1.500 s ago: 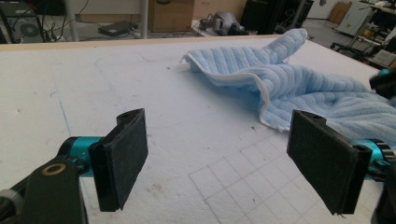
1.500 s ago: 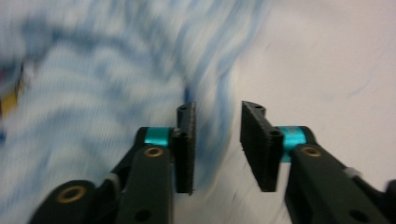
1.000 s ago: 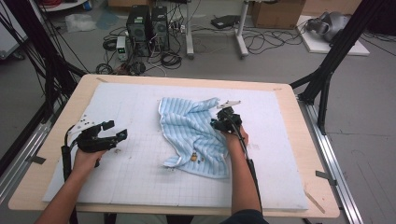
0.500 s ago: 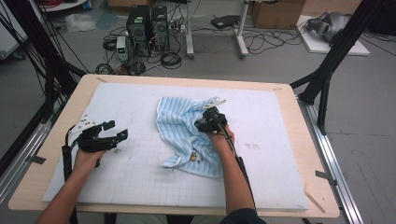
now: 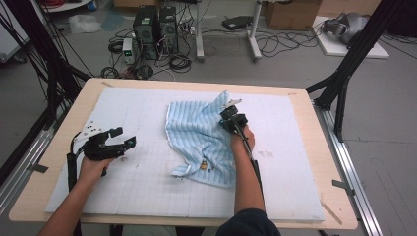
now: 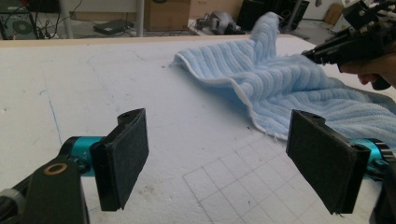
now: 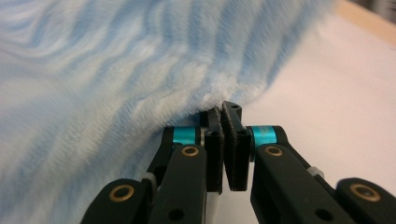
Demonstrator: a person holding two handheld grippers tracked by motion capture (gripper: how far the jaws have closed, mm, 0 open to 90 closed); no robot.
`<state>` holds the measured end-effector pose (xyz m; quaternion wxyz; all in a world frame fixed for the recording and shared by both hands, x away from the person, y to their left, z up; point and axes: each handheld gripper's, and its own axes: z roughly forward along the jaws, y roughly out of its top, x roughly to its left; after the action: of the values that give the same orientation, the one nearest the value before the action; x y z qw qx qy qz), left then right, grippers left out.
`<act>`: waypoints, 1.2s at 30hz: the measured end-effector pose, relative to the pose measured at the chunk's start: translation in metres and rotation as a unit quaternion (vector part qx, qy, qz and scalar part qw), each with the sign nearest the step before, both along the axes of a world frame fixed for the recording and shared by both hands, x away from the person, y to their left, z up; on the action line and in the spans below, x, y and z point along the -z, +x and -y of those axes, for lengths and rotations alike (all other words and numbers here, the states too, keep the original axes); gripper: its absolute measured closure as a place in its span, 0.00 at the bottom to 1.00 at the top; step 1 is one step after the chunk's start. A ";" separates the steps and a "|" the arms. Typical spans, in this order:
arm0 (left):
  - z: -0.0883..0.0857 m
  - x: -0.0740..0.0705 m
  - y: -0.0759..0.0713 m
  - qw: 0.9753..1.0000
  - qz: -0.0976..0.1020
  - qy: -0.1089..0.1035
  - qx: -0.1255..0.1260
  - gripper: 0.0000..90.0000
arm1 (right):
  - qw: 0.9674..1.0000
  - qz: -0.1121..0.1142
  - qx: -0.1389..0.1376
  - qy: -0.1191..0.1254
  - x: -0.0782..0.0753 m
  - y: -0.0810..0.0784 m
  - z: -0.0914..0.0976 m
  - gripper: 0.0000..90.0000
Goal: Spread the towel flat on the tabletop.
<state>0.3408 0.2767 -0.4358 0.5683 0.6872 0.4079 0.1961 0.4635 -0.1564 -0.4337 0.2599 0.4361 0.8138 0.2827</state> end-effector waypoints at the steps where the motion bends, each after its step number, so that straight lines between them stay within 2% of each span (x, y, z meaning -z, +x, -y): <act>1: 0.000 0.000 0.000 1.000 0.000 -0.001 -0.001 0.24 | 1.000 0.012 0.024 -0.012 -0.002 0.001 0.006 0.98; 4: 0.000 0.000 0.000 1.000 -0.001 -0.001 -0.001 0.24 | 0.994 0.034 0.095 -0.031 -0.006 0.003 0.025 0.98; 6: 0.001 0.001 0.000 1.000 -0.002 0.001 0.000 0.24 | 0.993 0.024 0.115 -0.003 -0.005 0.004 0.035 0.93; 8: 0.002 0.001 0.000 1.000 -0.004 0.002 0.002 0.24 | 0.994 0.017 0.102 0.023 -0.005 0.002 0.038 0.78; 10: 0.004 0.002 0.000 1.000 -0.007 0.002 0.004 0.24 | 0.994 0.032 0.098 0.037 -0.007 -0.005 0.038 0.66; 11: 0.005 0.002 0.000 1.000 -0.009 0.002 0.006 0.24 | 0.993 0.037 0.097 0.058 -0.009 -0.009 0.039 0.61; 14: 0.009 0.001 -0.001 1.000 -0.010 0.001 0.016 0.26 | 0.993 0.048 0.080 0.077 -0.013 -0.023 0.044 0.53; 18: 0.019 0.001 -0.001 0.999 -0.020 -0.013 0.043 0.31 | 0.993 0.052 0.036 0.096 -0.018 -0.053 0.050 0.43; 20: 0.025 0.001 -0.001 0.998 -0.022 -0.024 0.060 0.36 | 0.994 0.057 0.020 0.096 -0.019 -0.066 0.053 0.41; 22: 0.034 0.000 0.000 0.997 -0.030 -0.023 0.067 0.33 | 0.994 0.055 0.008 0.095 -0.019 -0.080 0.055 0.38; 27: 0.056 0.001 0.006 0.996 -0.041 -0.019 0.078 0.31 | 0.992 0.061 -0.019 0.108 -0.017 -0.109 0.062 0.35; 29: 0.066 0.001 0.010 0.995 -0.048 -0.019 0.083 0.31 | 0.991 0.061 -0.026 0.115 -0.015 -0.114 0.065 0.34; 32: 0.083 -0.001 0.017 0.995 -0.050 -0.006 0.086 0.30 | 0.991 0.059 -0.029 0.113 -0.014 -0.118 0.067 0.33; 36: 0.107 -0.004 0.029 0.994 -0.057 0.020 0.097 0.30 | 0.992 0.060 -0.031 0.110 -0.012 -0.119 0.067 0.32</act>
<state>0.3697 0.1694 -0.4321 0.5465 0.7448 0.3670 0.1093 0.3448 -0.2231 -0.4217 0.2499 0.4188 0.7740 0.4039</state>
